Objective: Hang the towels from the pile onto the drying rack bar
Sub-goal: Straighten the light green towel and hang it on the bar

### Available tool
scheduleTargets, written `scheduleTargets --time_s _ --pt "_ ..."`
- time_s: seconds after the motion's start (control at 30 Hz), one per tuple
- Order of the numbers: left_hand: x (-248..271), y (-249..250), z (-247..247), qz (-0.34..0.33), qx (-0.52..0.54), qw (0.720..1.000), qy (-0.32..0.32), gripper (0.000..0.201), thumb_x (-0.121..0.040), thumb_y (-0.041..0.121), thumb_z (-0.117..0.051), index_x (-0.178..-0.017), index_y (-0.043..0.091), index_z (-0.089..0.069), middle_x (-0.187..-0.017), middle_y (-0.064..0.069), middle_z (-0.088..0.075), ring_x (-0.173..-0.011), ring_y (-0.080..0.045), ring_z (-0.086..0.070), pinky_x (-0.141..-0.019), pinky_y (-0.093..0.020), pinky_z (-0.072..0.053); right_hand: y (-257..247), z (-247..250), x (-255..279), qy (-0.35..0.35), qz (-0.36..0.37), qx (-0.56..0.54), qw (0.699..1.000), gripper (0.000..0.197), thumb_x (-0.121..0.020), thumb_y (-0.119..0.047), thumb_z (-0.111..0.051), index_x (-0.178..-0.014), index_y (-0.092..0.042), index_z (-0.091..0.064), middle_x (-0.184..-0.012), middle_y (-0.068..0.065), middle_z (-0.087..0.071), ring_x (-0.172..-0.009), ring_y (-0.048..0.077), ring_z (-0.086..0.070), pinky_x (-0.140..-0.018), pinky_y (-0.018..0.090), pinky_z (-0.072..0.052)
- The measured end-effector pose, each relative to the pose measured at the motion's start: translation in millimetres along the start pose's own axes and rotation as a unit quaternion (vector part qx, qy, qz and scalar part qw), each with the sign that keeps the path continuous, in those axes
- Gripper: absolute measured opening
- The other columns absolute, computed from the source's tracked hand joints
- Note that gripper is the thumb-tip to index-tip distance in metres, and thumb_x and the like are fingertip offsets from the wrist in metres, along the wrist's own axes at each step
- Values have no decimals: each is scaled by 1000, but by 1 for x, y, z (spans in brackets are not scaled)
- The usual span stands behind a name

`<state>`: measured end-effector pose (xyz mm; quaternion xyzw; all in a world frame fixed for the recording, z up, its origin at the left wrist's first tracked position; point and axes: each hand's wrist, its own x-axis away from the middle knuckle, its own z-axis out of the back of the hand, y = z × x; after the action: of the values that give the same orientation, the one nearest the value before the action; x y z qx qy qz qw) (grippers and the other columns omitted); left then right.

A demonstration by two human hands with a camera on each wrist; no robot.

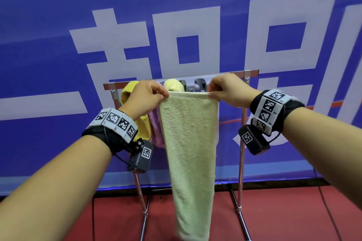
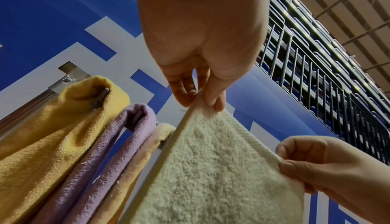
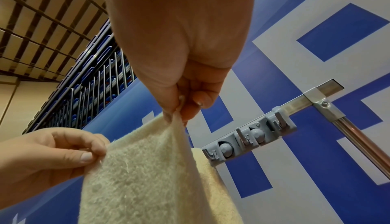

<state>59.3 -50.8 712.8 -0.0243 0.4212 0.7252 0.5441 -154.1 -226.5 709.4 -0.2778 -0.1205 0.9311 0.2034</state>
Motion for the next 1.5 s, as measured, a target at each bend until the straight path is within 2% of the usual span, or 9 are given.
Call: scheduleTargets --time_s 0.07,0.17,0.4,0.6,0.93,1.17,1.27,1.33,1.5 --pt "1 1 0 -1 -5 1000 2 23 -89 -2 -63 -89 16 -78 -93 4 -70 -91 -14 -64 -80 -23 -52 -1 0 1 4 4 -2 1000 6 -90 -16 -67 -91 -21 -64 -79 -10 -64 -69 1 -58 -71 20 -39" --pt "0 2 1 -14 -7 999 37 24 -90 -2 -61 -91 16 -78 -96 3 -69 -89 -12 -63 -79 -23 -52 -3 5 1 30 12 -30 999 13 -92 -12 -63 -102 -20 -63 -81 -10 -63 -69 5 -59 -60 15 -41" --pt "2 3 1 -23 -14 999 25 24 -89 -2 -63 -86 17 -77 -96 4 -69 -92 -15 -64 -86 -31 -55 -11 7 6 105 39 -42 993 10 -95 -10 -59 -100 -18 -60 -79 -5 -64 -71 11 -59 -63 25 -48" --pt "2 6 4 -18 -6 999 30 29 -88 -6 -61 -85 19 -76 -95 5 -69 -93 -13 -64 -86 -29 -53 -11 6 4 50 50 8 997 22 -97 -6 -51 -92 -21 -67 -76 -18 -55 -72 8 -54 -72 32 -44" --pt "6 14 4 -66 -89 993 44 29 -88 -5 -59 -90 17 -78 -97 5 -68 -94 -13 -60 -86 -26 -47 -12 3 2 34 54 50 997 55 -84 10 -41 -98 -30 -77 -94 -6 -69 -89 18 -61 -82 47 -53" --pt "5 15 5 -65 -96 992 47 30 -88 -5 -58 -88 18 -78 -99 4 -69 -94 -14 -61 -87 -29 -49 -22 11 4 25 58 62 996 51 -85 7 -43 -101 -27 -77 -89 -14 -61 -88 14 -58 -80 40 -52" --pt "5 15 3 -48 -100 993 43 30 -87 -5 -59 -86 18 -79 -96 6 -68 -91 -13 -59 -81 -28 -47 -23 10 1 -10 4 39 999 56 -82 1 -40 -94 -41 -76 -85 -31 -57 -95 7 -53 -97 48 -44" --pt "5 13 3 -40 -104 993 46 31 -87 -5 -59 -86 19 -78 -93 8 -66 -89 -11 -56 -78 -25 -43 -22 9 1 -45 -3 36 998 64 -83 0 -37 -87 -53 -71 -89 -31 -60 -100 9 -54 -102 52 -39" --pt "6 8 1 -19 -100 994 29 29 -88 -4 -59 -88 16 -79 -91 8 -65 -88 -9 -57 -78 -24 -42 -19 7 2 -87 44 48 994 45 -87 2 -56 -103 -34 -76 -87 -9 -68 -81 10 -61 -81 40 -54"
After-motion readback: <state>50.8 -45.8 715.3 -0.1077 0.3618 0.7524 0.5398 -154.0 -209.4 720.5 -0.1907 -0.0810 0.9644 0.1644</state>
